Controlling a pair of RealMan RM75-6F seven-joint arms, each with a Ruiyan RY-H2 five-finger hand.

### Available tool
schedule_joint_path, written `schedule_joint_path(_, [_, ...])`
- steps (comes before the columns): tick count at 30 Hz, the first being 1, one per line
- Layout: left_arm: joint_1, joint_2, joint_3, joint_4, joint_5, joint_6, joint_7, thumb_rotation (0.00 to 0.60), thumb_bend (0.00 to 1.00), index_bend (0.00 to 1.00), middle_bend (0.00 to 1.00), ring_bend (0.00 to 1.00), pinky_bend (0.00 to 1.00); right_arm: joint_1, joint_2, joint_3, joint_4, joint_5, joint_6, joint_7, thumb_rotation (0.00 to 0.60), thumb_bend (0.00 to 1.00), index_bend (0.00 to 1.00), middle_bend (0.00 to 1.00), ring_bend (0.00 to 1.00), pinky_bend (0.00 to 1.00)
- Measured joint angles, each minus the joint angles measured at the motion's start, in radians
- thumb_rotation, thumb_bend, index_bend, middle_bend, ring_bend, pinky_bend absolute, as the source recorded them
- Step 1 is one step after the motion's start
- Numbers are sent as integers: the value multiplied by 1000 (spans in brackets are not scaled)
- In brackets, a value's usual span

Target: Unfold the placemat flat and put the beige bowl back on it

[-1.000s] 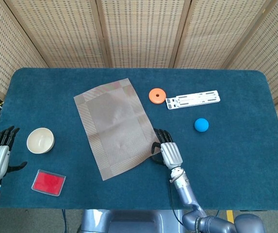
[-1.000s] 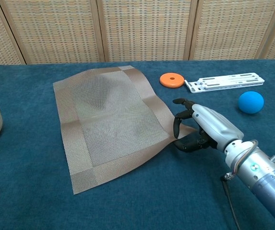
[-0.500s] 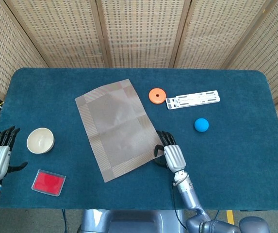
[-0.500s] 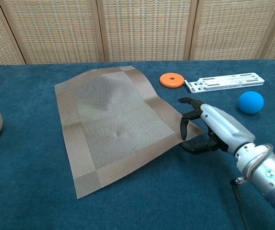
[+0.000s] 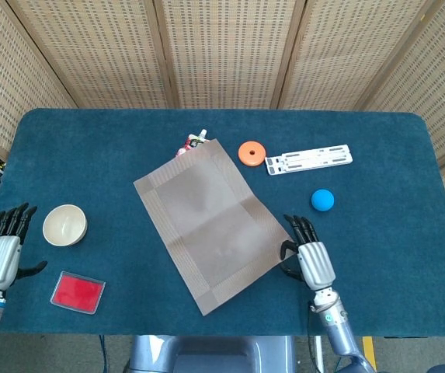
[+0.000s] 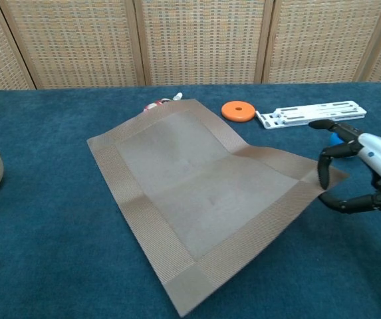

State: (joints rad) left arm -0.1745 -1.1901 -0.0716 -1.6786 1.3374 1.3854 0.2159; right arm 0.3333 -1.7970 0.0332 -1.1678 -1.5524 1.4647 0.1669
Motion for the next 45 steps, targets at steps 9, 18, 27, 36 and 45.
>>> schedule_joint_path(9, [3,-4,9,-19,18,11,33,600,0,0,0,0,0,-21,154,26,-6,32,-20,0,600,501,684,146,0,0])
schedule_joint_path(18, [-2,-3,13,-28,23,1,46,600,0,0,0,0,0,34,209,119,87,141,-157,8,600,479,679,146,0,0])
schedule_joint_path(27, [-19,-4,4,-35,19,-19,51,600,0,0,0,0,0,102,228,172,151,203,-264,-87,600,312,444,1,0,0])
schedule_joint_path(36, [-80,3,-29,-47,34,-56,97,600,0,1,0,0,0,27,318,157,-34,216,-196,-128,600,218,266,0,0,0])
schedule_joint_path(45, [-214,-21,-89,-45,14,-182,173,600,0,93,0,0,0,-95,443,117,-198,162,-46,-18,600,206,261,0,0,0])
